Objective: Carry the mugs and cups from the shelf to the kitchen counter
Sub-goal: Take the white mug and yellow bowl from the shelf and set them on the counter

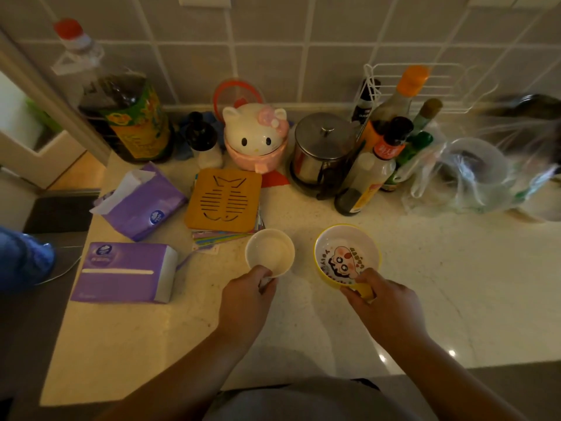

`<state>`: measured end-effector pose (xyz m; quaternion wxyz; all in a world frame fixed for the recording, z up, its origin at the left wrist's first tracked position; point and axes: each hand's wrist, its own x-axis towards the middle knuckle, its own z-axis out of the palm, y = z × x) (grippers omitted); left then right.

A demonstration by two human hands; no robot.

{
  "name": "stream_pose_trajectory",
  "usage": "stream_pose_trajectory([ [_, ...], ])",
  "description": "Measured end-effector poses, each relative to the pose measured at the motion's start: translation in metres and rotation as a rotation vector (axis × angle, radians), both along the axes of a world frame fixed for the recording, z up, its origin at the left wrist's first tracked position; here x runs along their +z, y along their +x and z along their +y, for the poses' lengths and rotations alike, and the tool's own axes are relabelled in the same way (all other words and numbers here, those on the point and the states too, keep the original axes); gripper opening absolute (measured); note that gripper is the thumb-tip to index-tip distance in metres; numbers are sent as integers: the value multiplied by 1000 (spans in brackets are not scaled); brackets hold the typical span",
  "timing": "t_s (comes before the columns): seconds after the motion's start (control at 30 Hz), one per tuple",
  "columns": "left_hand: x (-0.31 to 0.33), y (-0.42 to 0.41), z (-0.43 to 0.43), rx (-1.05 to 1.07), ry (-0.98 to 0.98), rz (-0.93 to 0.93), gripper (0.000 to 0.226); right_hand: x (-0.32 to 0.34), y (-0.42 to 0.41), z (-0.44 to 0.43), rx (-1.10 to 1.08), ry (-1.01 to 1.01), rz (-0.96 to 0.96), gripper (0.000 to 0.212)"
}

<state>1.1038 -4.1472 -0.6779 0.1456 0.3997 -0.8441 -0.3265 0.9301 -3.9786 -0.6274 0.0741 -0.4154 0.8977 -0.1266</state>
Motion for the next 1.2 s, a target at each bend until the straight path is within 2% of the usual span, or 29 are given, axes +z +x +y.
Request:
stream_pose_trajectory([
  [0.07,1,1,1,-17,15,9,9,1,-3,1,8,-13,-4,29],
  [0.1,2,2,1,-26,32,0,17,1,-4,1,10,-18,-7,29],
  [0.2,4,11,6,10,27,-51,55,0,-6,2,22,-33,-12,29],
  [0.27,6,18,9,87,5,-61,72,-3,-8,4,35,-45,3,29],
  [0.37,3,29,18,170,-84,-67,78,-8,-12,6,42,-47,2,30],
  [0.47,-8,33,30,160,-147,-261,87,-15,-14,10,45,-59,-5,30],
  [0.57,-20,37,38,125,-107,-473,102,-21,-15,13,41,-66,-6,30],
  [0.73,-29,41,45,91,-130,-563,107,-31,-19,18,65,-143,35,30],
  [1.2,-27,40,46,73,-132,-583,107,-49,-31,10,89,-215,30,31],
])
